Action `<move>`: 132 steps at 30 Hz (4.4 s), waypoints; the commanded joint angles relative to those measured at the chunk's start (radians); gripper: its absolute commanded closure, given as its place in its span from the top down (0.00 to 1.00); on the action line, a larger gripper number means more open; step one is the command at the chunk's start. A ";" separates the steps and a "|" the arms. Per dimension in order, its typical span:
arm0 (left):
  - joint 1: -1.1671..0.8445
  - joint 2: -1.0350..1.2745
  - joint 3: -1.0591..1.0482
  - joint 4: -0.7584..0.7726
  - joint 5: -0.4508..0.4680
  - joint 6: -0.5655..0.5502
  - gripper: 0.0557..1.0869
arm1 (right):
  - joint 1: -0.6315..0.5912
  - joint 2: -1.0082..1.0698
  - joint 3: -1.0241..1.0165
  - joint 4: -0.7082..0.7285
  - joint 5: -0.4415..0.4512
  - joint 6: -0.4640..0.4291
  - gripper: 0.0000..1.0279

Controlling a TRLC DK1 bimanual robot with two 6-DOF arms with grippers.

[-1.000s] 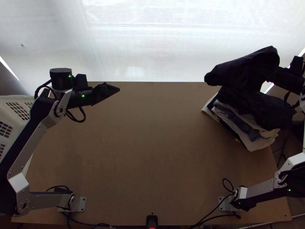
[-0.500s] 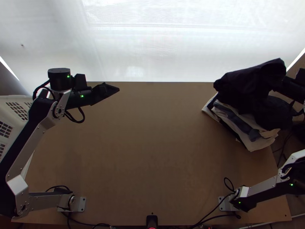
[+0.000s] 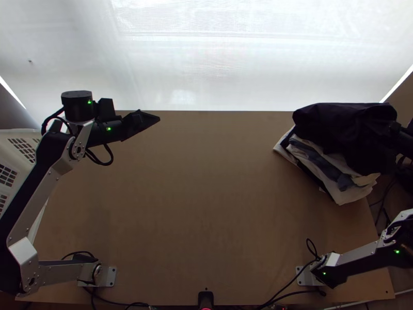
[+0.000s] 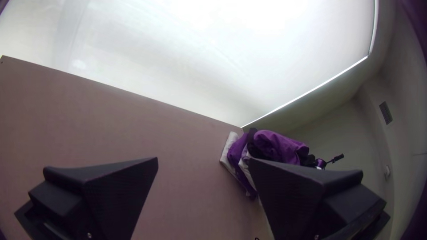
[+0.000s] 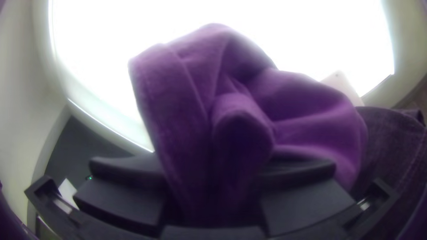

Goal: Fold the t-shirt

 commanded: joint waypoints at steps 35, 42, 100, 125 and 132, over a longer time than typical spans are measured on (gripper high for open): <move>0.014 -0.028 0.004 -0.006 0.004 -0.003 0.96 | 0.272 -0.504 -0.039 0.256 0.878 -0.179 0.96; 0.012 -0.034 0.006 -0.008 0.004 -0.004 0.96 | 0.592 -0.307 0.067 0.190 0.879 -0.196 0.95; 0.089 -0.062 0.015 -0.014 0.010 -0.018 0.96 | 0.433 -0.113 -0.583 0.920 1.235 -0.308 0.96; 0.075 0.017 0.092 0.000 0.010 -0.037 0.96 | 0.373 -0.401 -0.640 0.943 1.295 -0.259 0.96; 0.083 0.013 0.103 -0.005 0.009 -0.040 0.96 | 0.276 -0.301 -0.709 1.002 1.303 -0.247 0.96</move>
